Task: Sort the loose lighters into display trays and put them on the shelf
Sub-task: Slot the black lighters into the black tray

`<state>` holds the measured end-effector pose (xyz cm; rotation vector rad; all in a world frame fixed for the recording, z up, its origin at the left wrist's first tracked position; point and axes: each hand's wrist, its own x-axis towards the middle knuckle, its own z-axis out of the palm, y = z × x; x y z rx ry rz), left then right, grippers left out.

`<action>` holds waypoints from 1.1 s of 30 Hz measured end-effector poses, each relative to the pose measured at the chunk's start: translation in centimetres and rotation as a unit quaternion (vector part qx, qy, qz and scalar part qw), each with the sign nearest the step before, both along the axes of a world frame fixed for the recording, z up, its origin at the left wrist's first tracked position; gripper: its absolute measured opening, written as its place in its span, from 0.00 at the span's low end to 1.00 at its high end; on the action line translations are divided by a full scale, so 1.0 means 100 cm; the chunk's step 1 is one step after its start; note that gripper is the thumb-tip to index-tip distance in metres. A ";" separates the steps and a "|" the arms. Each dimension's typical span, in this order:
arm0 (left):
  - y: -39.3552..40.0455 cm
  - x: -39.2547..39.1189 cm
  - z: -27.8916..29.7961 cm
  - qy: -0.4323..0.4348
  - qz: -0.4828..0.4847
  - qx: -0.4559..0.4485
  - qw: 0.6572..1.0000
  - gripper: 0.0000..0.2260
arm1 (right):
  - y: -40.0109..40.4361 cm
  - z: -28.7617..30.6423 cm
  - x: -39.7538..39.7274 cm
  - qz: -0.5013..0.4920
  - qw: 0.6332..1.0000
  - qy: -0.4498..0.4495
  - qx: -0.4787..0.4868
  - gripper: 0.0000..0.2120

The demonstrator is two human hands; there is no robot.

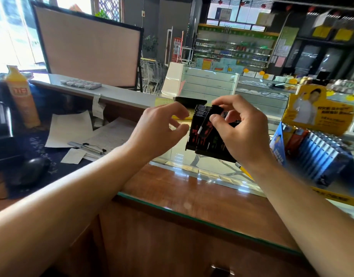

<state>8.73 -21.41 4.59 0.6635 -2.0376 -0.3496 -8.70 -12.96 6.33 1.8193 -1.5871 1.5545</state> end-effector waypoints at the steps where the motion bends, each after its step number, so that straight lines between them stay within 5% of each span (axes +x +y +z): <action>1: -0.001 0.004 0.000 -0.024 0.016 -0.052 0.998 0.10 | 0.000 -0.001 -0.001 -0.007 1.000 0.015 0.012 0.10; 7: -0.006 0.010 -0.010 -0.157 0.060 -0.126 0.978 0.25 | -0.006 -0.010 -0.002 -0.051 0.990 0.126 0.026 0.11; 14: -0.004 0.006 -0.015 -0.196 0.052 -0.135 0.970 0.30 | -0.017 -0.019 -0.009 -0.138 0.969 0.206 0.017 0.09; 24: -0.005 0.002 -0.015 -0.192 0.048 -0.134 0.971 0.32 | 0.002 -0.005 -0.022 -0.127 0.967 0.176 0.133 0.26; 33: 0.001 -0.019 -0.007 -0.190 0.039 -0.141 0.971 0.33 | 0.051 -0.009 -0.055 -0.190 0.939 0.189 0.215 0.31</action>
